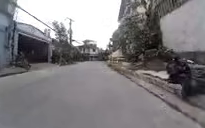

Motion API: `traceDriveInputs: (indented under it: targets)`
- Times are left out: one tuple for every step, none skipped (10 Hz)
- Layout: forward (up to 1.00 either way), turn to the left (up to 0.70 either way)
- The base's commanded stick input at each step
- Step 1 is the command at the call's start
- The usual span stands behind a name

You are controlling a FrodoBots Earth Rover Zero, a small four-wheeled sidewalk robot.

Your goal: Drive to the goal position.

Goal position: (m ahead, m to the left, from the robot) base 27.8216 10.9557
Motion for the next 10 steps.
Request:
traceDriveInputs:
  targets:
    - [1.00, -0.19]
    - [1.00, 0.02]
    - [1.00, 0.03]
    - [1.00, 0.03]
    - [1.00, 0.03]
    - [1.00, 0.03]
    - [1.00, 0.03]
    - [1.00, 0.03]
    - [1.00, 0.03]
    - [1.00, 0.03]
